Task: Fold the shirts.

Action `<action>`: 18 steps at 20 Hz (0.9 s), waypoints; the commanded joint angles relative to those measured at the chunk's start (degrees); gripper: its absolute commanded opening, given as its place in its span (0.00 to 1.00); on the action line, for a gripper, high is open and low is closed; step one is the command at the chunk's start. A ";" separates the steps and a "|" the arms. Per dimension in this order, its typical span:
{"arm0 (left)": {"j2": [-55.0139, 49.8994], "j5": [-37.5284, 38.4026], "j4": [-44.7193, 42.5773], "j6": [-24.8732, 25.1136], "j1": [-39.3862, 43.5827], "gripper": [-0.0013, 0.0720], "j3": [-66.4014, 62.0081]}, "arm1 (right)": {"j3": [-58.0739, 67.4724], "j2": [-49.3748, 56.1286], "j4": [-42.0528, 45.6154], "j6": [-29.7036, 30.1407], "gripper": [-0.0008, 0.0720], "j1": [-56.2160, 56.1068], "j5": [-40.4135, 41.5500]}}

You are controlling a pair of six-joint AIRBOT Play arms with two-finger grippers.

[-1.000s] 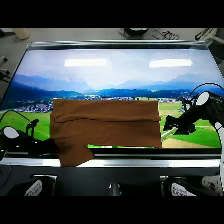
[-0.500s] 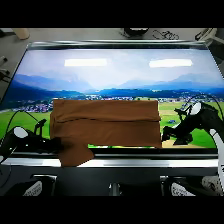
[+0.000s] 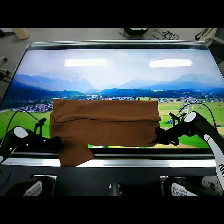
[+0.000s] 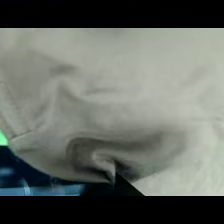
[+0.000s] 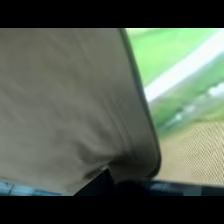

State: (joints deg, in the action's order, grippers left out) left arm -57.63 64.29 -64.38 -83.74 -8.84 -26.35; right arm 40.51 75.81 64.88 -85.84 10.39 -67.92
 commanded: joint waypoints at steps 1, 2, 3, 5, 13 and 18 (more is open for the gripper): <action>3.48 1.09 -0.28 1.29 -0.02 0.05 -5.55 | 5.27 -2.75 -2.05 3.15 0.03 0.09 -2.08; 5.44 1.29 -0.57 1.27 0.00 0.05 -10.01 | 9.27 -4.52 -2.14 2.75 0.03 0.09 -3.56; 6.86 1.29 -0.55 1.22 0.00 0.05 -15.47 | 14.16 -5.97 -2.45 1.73 0.03 0.09 -4.20; 4.81 0.42 -1.05 -0.35 0.00 0.05 -25.55 | 23.32 -4.68 -2.25 -0.39 0.03 0.04 -1.86; -31.12 -1.46 0.22 0.13 0.48 0.05 -45.33 | 42.23 24.41 0.37 -5.25 0.04 -6.73 4.76; -37.92 0.76 4.39 0.28 0.11 0.76 -52.48 | 44.15 24.52 -0.09 -1.92 0.94 -5.99 2.51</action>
State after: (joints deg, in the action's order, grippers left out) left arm -91.66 63.96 -62.00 -83.59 -8.45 -74.26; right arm 82.43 99.26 64.62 -90.28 4.27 -63.64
